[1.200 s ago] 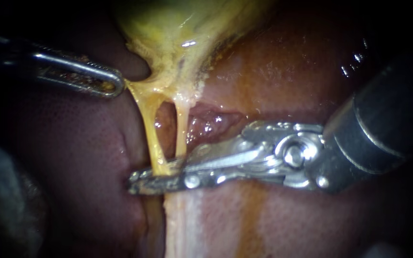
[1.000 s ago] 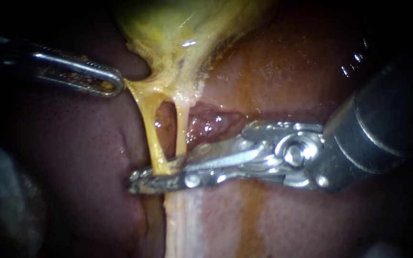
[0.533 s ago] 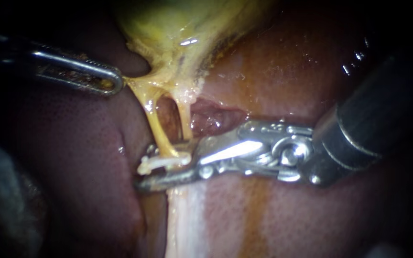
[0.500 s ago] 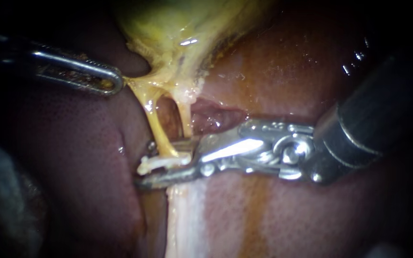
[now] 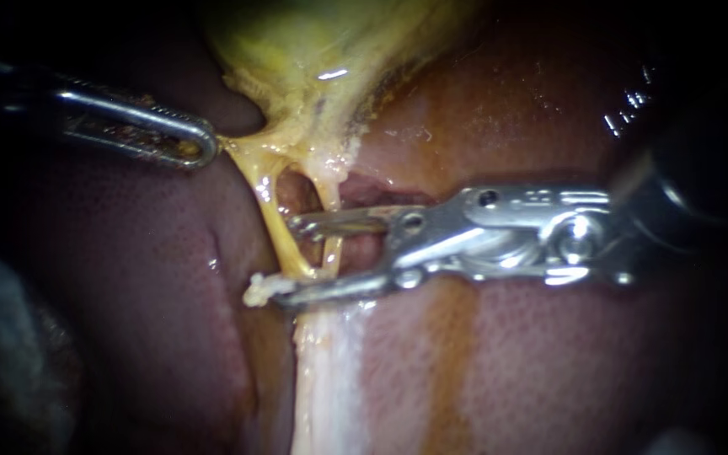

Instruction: Going back first clip left tube

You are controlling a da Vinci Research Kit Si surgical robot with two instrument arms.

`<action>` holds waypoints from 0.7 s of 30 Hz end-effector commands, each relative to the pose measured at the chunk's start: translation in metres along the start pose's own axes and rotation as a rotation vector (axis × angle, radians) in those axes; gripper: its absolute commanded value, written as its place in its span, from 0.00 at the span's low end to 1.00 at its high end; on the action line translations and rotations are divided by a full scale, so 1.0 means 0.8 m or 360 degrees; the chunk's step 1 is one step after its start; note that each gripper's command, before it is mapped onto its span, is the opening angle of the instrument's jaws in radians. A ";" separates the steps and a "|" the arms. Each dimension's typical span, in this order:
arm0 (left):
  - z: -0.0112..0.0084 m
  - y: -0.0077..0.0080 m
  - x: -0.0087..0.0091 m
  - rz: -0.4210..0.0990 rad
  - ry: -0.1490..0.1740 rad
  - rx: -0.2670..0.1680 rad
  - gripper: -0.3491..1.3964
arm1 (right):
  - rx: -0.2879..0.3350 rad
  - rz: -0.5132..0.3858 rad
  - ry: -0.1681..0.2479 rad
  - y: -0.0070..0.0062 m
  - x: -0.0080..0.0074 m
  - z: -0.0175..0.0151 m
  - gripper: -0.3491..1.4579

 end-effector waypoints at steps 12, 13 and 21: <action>0.0000 -0.0001 0.0000 0.0001 0.0000 0.0000 0.00 | 0.0001 -0.0115 0.0005 -0.0001 -0.0020 -0.0106 0.47; 0.0000 -0.0001 0.0000 0.0001 0.0000 -0.0001 0.00 | 0.0000 -0.0123 0.0005 -0.0001 -0.0020 -0.0110 0.47; 0.0012 -0.0009 -0.0001 0.0004 0.0003 0.0006 0.00 | 0.0001 -0.0122 -0.0003 -0.0001 -0.0020 -0.0119 0.47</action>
